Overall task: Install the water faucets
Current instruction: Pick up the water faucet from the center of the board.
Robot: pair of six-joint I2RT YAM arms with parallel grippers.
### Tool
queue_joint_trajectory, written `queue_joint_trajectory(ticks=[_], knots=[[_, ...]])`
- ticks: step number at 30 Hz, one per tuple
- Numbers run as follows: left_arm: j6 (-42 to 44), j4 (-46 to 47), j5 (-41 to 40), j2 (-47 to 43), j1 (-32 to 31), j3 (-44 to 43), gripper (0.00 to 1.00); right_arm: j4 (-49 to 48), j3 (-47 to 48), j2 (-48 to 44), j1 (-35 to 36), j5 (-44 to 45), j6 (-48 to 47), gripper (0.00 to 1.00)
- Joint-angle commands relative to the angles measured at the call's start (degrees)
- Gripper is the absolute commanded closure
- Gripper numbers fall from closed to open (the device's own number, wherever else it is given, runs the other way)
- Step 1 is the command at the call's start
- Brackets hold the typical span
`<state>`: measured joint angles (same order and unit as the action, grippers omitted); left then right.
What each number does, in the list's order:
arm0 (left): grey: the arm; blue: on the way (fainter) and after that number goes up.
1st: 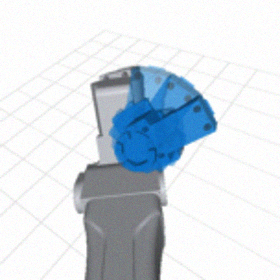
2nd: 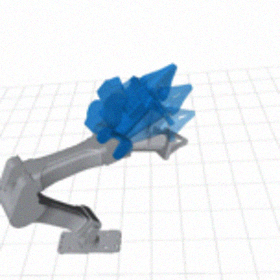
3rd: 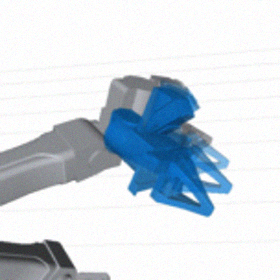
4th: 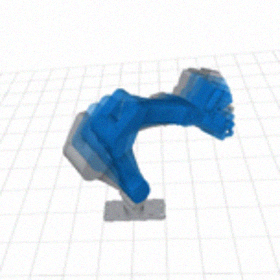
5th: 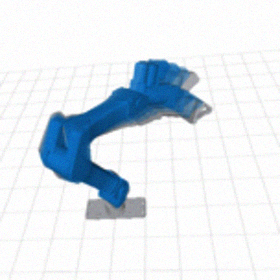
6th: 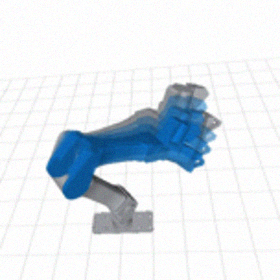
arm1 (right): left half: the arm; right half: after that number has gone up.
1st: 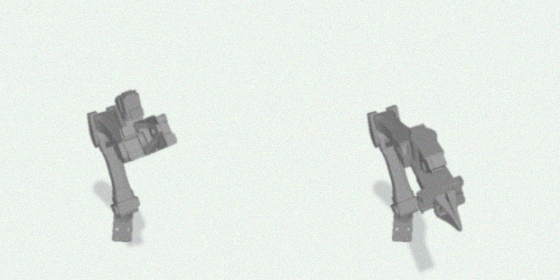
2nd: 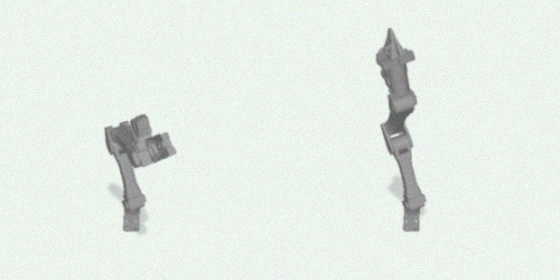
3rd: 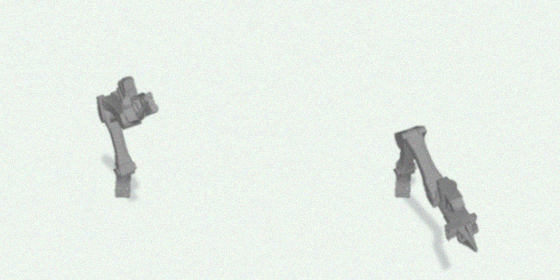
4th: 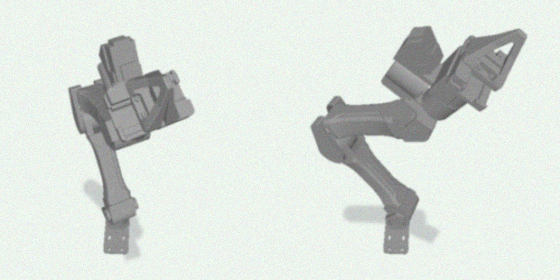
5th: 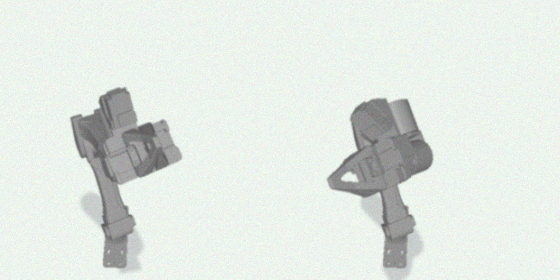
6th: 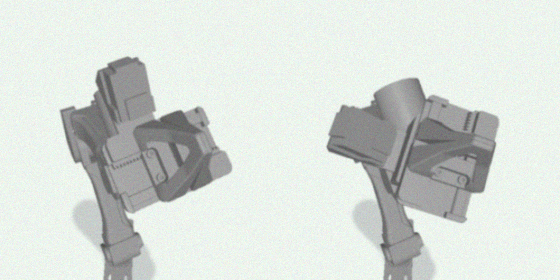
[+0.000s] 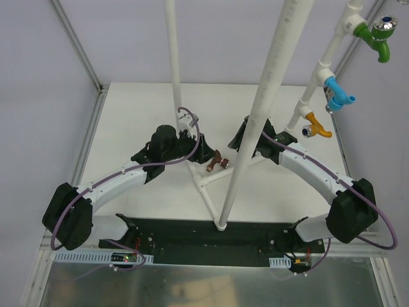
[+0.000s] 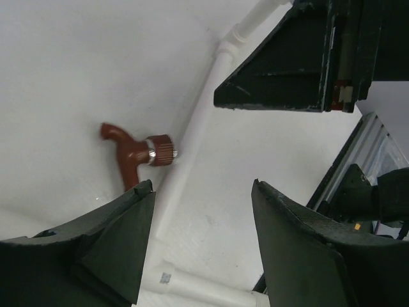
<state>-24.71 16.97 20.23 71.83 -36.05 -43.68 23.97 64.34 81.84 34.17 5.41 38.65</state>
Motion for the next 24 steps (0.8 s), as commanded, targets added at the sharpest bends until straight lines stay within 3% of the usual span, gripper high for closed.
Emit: queue_joint_trajectory(ticks=[1, 8, 11, 16, 24], knots=[[-0.9, 6.1, -1.1, 2.7, -3.9, -4.9, 0.36, -2.0, -1.5, -5.5, 0.3, -2.0, 1.8, 0.55], [1.7, 2.1, -5.4, 3.4, -5.5, -4.8, 0.36, -0.1, -1.8, -4.3, 0.4, 2.1, -1.6, 0.52], [6.7, -5.1, -10.2, 3.9, -5.4, -7.6, 0.34, 1.0, -1.4, -2.8, 0.3, 2.8, -1.6, 0.48], [16.2, -22.7, -13.6, 13.8, -5.4, -18.0, 0.31, -1.7, -5.6, -5.6, 0.3, 1.7, -1.1, 0.47], [20.5, -22.0, -15.0, 18.5, -5.3, -13.4, 0.34, -1.2, -8.3, -8.7, 0.3, 0.2, -2.4, 0.45]])
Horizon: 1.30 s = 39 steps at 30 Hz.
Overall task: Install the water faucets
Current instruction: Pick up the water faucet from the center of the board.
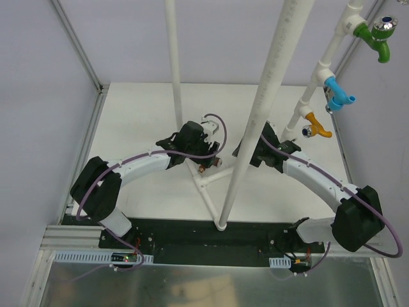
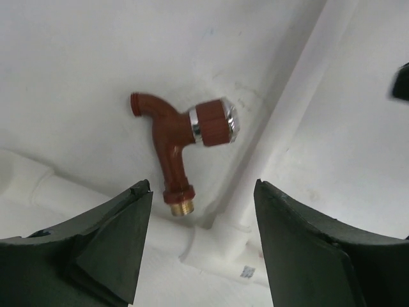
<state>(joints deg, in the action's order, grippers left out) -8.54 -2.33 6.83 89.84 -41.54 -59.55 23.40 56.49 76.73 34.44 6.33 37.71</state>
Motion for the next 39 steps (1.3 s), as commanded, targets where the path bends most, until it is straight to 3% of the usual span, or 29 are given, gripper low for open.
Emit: queue_joint_trajectory(ticks=[1, 7, 20, 25, 29, 33, 39], knots=[[4.1, -2.0, -1.7, 0.2, 0.2, 3.6, 0.34, -0.6, -0.8, -3.9, 0.0, -0.5, -1.7, 0.45], [5.1, 3.5, -0.7, 0.9, 0.3, 8.7, 0.36, -0.6, -2.2, -4.6, -0.1, -1.2, -1.6, 0.44], [8.0, 4.6, -3.4, 9.7, 0.6, 1.8, 0.35, -0.3, -5.2, -6.9, -0.1, -0.8, -2.0, 0.44], [7.8, 3.2, -3.1, 12.5, 0.5, 0.7, 0.41, 0.1, -5.2, -7.6, -0.1, -0.8, -2.7, 0.44], [6.5, 3.2, -2.7, 13.3, 0.5, 2.2, 0.49, 0.8, -5.3, -8.3, -0.1, 0.0, -2.8, 0.44], [5.7, 2.9, -1.7, 13.7, 0.5, 3.3, 0.65, 1.6, -5.7, -9.4, -0.1, 0.1, -2.8, 0.44], [2.7, 0.6, 2.0, 13.6, 0.5, 2.1, 1.00, 0.2, -8.5, -14.5, -0.1, 1.0, -4.2, 0.43]])
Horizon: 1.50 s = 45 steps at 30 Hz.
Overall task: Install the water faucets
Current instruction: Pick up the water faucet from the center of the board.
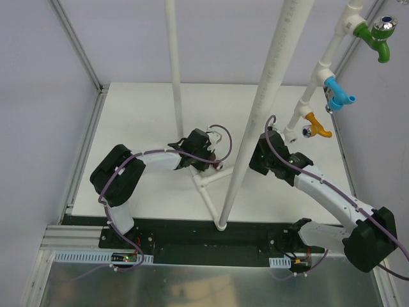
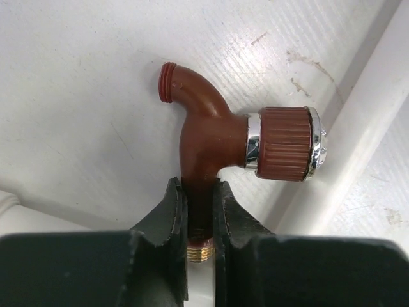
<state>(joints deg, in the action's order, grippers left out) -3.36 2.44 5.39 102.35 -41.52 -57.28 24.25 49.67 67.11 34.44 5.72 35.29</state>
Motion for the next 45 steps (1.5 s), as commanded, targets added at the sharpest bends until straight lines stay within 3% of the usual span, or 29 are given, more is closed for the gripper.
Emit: queue_joint_trajectory(ticks=[1, 11, 15, 20, 31, 38, 45], knots=[[-3.4, -4.9, 3.8, 0.7, 0.5, -0.8, 1.00, -1.2, -2.6, -6.7, 0.0, 1.4, -2.1, 0.42], [-9.0, -4.2, 15.7, -9.7, -0.8, -6.0, 1.00, -12.7, -14.8, -23.2, 0.0, -2.7, -2.7, 0.34], [-4.4, -2.6, 21.4, -15.2, -3.6, -3.9, 1.00, -10.5, -13.7, -26.6, 0.1, -9.2, -3.0, 0.26], [-2.0, -2.6, 25.2, -22.4, -5.1, -1.4, 1.00, -3.8, -10.7, -29.5, -0.1, -14.8, -1.5, 0.24], [10.6, -4.9, 23.5, -28.2, -9.0, 3.0, 1.00, 1.9, -8.5, -39.2, -0.1, -18.9, 7.7, 0.23], [17.8, -5.0, 21.0, -28.7, -10.7, 2.2, 1.00, 8.0, -6.9, -37.2, 0.0, -19.7, 10.4, 0.22], [21.3, -5.0, 19.6, -26.6, -12.2, -1.3, 1.00, 4.1, -9.7, -36.5, -0.1, -19.4, 14.0, 0.23]])
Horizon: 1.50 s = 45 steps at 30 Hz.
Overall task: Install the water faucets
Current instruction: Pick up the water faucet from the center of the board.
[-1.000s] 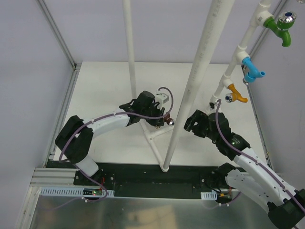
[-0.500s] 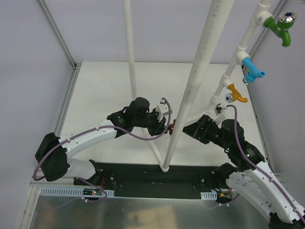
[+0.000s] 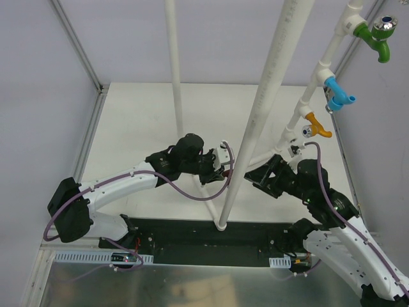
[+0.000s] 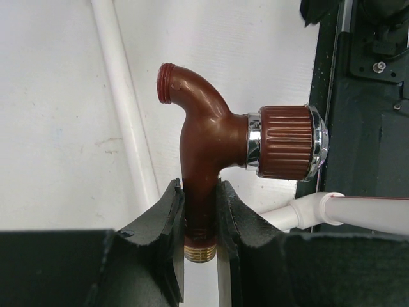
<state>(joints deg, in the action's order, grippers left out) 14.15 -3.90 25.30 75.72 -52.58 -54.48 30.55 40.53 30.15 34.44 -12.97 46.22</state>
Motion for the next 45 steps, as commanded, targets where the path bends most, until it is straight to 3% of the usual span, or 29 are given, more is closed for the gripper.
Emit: queue_joint_trajectory(ticks=[1, 8, 13, 20, 27, 34, 40, 45], knots=[[3.3, 1.2, -0.2, 0.4, -1.2, -4.6, 1.00, -2.1, -0.5, 0.4, 0.0, -0.1, 2.6, 0.22], [-0.7, -3.4, 5.9, 1.8, -1.1, -8.4, 1.00, 1.7, 1.8, -1.7, -0.1, 5.1, -8.1, 0.22], [-3.3, -10.2, 17.6, 4.3, -0.9, -12.9, 1.00, 1.7, 3.5, -5.1, -0.1, 8.2, -21.1, 0.19], [-5.1, -10.8, 32.5, 4.3, -0.7, -12.9, 1.00, -6.4, 2.3, -13.3, -0.1, 1.0, -38.7, 0.18], [-6.1, -11.0, 36.9, 5.3, -0.1, -14.6, 1.00, -9.8, 3.3, -18.3, -0.1, -2.9, -47.8, 0.18], [-4.9, -11.1, 34.9, 5.1, -0.1, -14.5, 1.00, 2.5, 6.5, -15.1, -0.1, 6.3, -57.6, 0.18], [-4.7, -11.1, 37.0, 6.3, 0.1, -15.7, 1.00, 2.3, 5.3, -16.5, -0.1, 12.5, -72.1, 0.16], [-5.2, -11.1, 43.9, 9.2, 1.0, -19.4, 1.00, 3.0, 3.9, -20.8, -0.1, -7.0, -85.6, 0.16]])
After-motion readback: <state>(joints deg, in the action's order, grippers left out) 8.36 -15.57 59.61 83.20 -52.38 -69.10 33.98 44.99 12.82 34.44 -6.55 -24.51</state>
